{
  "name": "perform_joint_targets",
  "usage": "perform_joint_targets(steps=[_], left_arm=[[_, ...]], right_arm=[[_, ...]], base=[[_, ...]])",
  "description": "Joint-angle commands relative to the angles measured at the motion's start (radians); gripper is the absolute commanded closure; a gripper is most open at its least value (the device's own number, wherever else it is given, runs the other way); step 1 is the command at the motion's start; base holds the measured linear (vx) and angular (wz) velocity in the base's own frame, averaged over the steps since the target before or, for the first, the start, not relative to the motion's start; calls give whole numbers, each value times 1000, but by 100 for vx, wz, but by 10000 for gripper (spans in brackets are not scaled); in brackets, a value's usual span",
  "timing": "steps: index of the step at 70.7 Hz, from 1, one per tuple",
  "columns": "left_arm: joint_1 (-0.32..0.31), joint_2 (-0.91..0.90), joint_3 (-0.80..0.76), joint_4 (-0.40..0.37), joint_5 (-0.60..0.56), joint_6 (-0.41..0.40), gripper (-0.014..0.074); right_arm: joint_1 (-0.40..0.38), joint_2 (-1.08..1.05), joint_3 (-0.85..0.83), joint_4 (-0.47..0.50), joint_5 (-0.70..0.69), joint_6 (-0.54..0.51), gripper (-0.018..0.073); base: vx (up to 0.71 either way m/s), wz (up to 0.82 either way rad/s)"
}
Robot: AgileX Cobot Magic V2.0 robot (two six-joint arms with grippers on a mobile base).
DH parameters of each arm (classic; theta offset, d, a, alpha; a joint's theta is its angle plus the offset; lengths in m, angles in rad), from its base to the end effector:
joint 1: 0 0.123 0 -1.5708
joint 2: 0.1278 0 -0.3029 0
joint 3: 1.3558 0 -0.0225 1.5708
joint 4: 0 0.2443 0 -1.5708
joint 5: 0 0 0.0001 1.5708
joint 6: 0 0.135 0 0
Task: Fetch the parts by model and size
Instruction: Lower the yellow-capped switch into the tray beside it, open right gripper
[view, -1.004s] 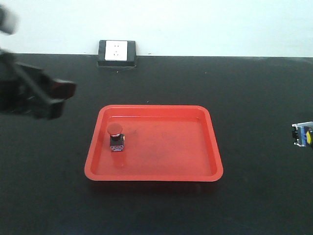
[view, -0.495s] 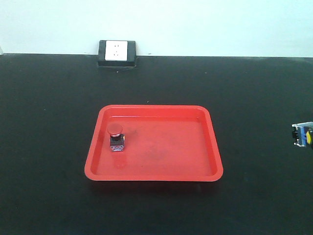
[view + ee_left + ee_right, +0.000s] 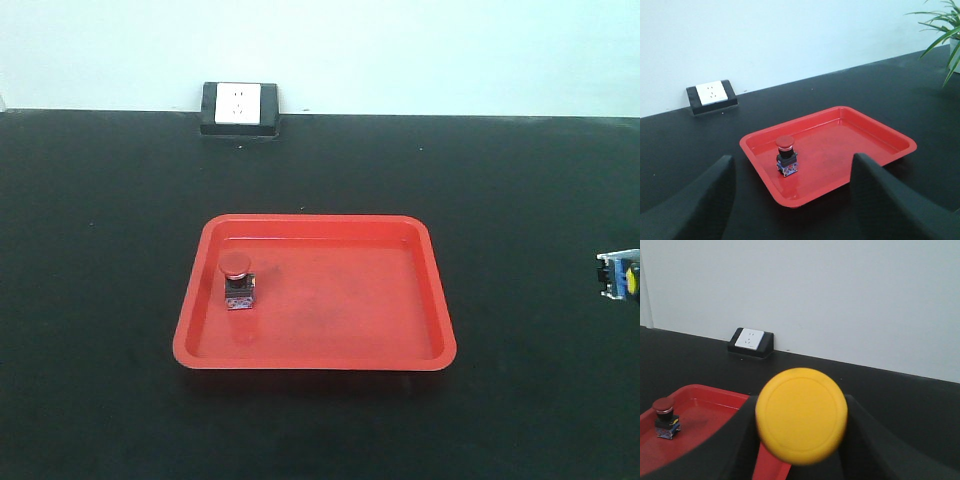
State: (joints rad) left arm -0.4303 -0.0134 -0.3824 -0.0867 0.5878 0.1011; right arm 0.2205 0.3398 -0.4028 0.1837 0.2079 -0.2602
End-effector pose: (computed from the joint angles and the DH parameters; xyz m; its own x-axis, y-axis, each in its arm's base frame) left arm 0.0328 -0.0222 0.2770 -0.0802 0.0685 -0.9944 0.4626 0.8863 0.0238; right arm 0.0989 0.0274 0.3109 -0.0323 -0.0895 -0.9955 -0.2587 0.9628 -0.0781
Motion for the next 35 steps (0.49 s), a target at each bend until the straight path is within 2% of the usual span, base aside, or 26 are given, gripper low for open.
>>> perform_joint_targets(steps=[1, 18, 35], left_arm=[[-7, 8, -23, -15, -84, -3, 137], [-7, 8, -23, -15, -85, -3, 137], [-7, 8, -23, -15, -86, -3, 137]], right_arm=[[-4, 14, -27, 0, -86, -6, 569], [-4, 27, -32, 3, -94, -6, 569], [-4, 230, -155, 2, -36, -6, 565]], base=[[0, 0], [0, 0], [0, 0]])
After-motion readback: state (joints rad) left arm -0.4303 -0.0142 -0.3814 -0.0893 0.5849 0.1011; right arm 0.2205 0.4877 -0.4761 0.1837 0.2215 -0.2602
